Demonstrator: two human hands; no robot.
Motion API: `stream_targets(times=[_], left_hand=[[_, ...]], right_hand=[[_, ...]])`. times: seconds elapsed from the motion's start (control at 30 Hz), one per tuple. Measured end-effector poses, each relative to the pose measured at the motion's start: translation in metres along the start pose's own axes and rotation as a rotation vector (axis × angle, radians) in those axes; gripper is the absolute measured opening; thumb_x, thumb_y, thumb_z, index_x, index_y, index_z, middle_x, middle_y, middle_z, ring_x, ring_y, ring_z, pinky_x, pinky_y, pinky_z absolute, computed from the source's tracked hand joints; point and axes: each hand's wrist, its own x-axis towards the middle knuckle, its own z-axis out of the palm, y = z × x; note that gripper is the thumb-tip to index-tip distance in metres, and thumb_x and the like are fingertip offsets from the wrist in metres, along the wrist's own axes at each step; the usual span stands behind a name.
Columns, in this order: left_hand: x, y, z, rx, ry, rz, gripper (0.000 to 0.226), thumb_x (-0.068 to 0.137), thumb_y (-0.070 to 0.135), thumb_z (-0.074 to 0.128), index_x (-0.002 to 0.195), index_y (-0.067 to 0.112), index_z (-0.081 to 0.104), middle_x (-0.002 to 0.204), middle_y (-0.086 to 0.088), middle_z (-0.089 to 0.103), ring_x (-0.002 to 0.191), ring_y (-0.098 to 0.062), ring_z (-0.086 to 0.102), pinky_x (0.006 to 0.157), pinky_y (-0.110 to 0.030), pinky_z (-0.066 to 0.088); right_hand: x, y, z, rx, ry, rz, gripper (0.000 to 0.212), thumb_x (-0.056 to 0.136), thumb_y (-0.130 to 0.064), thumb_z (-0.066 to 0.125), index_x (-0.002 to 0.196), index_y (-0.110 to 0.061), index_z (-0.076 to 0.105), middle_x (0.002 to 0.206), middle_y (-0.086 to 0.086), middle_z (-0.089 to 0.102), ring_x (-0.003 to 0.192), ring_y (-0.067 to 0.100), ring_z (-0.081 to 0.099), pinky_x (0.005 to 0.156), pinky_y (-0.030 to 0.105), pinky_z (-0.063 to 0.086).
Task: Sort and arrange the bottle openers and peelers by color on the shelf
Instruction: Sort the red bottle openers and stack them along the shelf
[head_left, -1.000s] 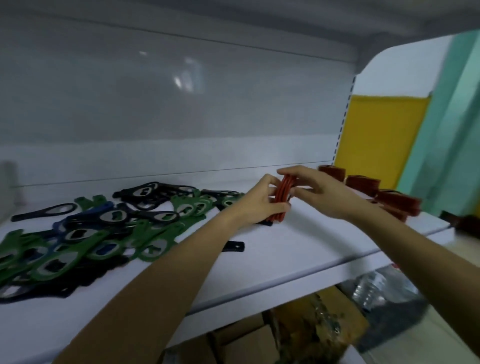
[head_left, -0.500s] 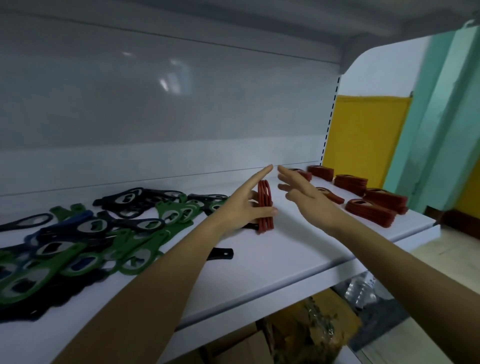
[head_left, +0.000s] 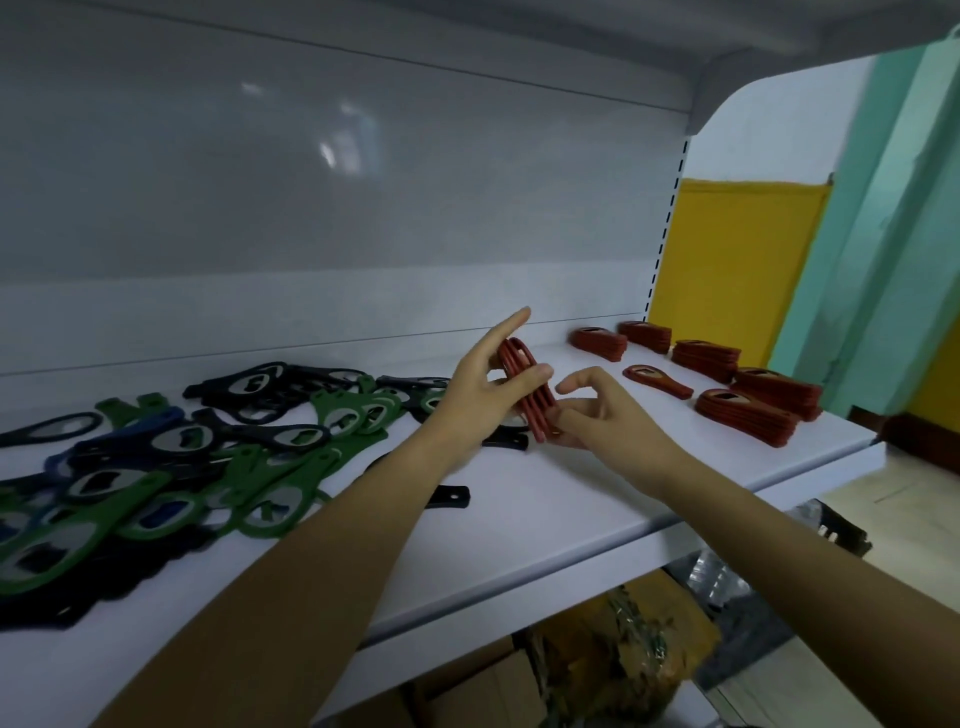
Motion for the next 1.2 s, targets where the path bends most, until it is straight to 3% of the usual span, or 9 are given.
stream_targets(times=[0.23,0.47,0.6,0.73,0.83,0.9,1.03,1.1,1.2], left_hand=[[-0.002,0.003,0.000,-0.019,0.087,0.012,0.027,0.087,0.018,0.064,0.107,0.035,0.059,0.092,0.000,0.056,0.088,-0.018,0.068,0.082,-0.038,0.057],[0.001,0.006,0.009,0.007,0.113,0.093,0.026,0.085,0.016,0.066,0.103,0.032,0.059,0.089,0.001,0.056,0.082,-0.013,0.066,0.081,-0.037,0.057],[0.007,0.009,0.018,-0.007,0.102,0.068,0.025,0.086,0.018,0.065,0.105,0.034,0.059,0.093,0.000,0.056,0.091,-0.018,0.066,0.082,-0.036,0.057],[0.023,0.008,0.030,-0.020,0.012,-0.014,0.035,0.088,0.024,0.063,0.119,0.036,0.054,0.109,-0.001,0.055,0.108,-0.020,0.060,0.090,-0.035,0.053],[0.039,0.004,0.040,0.189,-0.014,-0.091,0.054,0.092,0.039,0.052,0.142,0.035,0.032,0.135,-0.003,0.046,0.124,-0.017,0.047,0.102,-0.031,0.039],[0.047,-0.006,0.041,0.492,-0.041,-0.119,0.057,0.095,0.047,0.041,0.147,0.030,0.024,0.146,-0.007,0.037,0.132,-0.020,0.038,0.101,-0.025,0.029],[0.051,-0.030,0.036,1.271,-0.281,-0.130,0.053,0.096,0.054,0.031,0.141,0.027,0.038,0.146,-0.005,0.038,0.132,-0.025,0.037,0.104,-0.038,0.031],[0.053,-0.033,0.037,1.379,-0.380,-0.166,0.054,0.095,0.057,0.028,0.139,0.029,0.042,0.142,-0.004,0.041,0.129,-0.027,0.038,0.102,-0.040,0.032],[0.054,-0.037,0.034,1.389,-0.398,-0.151,0.052,0.095,0.055,0.030,0.139,0.030,0.041,0.142,-0.003,0.040,0.130,-0.026,0.036,0.100,-0.041,0.034]], right_hand=[[-0.005,-0.009,0.002,0.136,-0.066,0.091,0.013,0.085,-0.007,0.063,0.088,-0.009,0.051,0.095,0.024,0.069,0.090,0.032,0.068,0.086,0.035,0.055],[-0.005,-0.016,0.000,0.130,0.030,0.090,0.021,0.078,-0.002,0.069,0.079,-0.008,0.049,0.082,0.019,0.069,0.074,0.021,0.070,0.071,0.025,0.058],[-0.004,-0.017,-0.010,0.068,0.065,0.091,0.022,0.078,-0.004,0.070,0.078,-0.009,0.049,0.089,0.025,0.068,0.084,0.030,0.068,0.078,0.032,0.057],[0.001,-0.017,-0.032,-0.015,0.092,0.068,0.024,0.078,0.000,0.068,0.071,-0.009,0.047,0.076,0.016,0.068,0.071,0.021,0.068,0.070,0.026,0.058],[0.011,-0.015,-0.062,-0.174,0.199,0.091,0.027,0.077,0.001,0.070,0.067,-0.008,0.047,0.078,0.019,0.067,0.070,0.023,0.067,0.071,0.030,0.056],[0.020,-0.014,-0.087,-0.426,0.308,0.105,0.027,0.076,-0.005,0.073,0.065,-0.008,0.049,0.080,0.022,0.067,0.069,0.026,0.064,0.067,0.031,0.054],[0.043,-0.013,-0.126,-0.863,0.387,0.180,0.021,0.079,-0.011,0.071,0.075,-0.008,0.050,0.075,0.013,0.061,0.064,0.024,0.055,0.054,0.028,0.040],[0.056,-0.008,-0.130,-0.932,0.384,0.222,0.019,0.080,-0.009,0.069,0.080,-0.006,0.050,0.070,0.008,0.055,0.058,0.018,0.048,0.047,0.025,0.034],[0.074,0.003,-0.124,-1.038,0.363,0.254,0.018,0.083,-0.013,0.066,0.081,-0.008,0.048,0.076,0.009,0.053,0.070,0.026,0.050,0.054,0.027,0.037]])
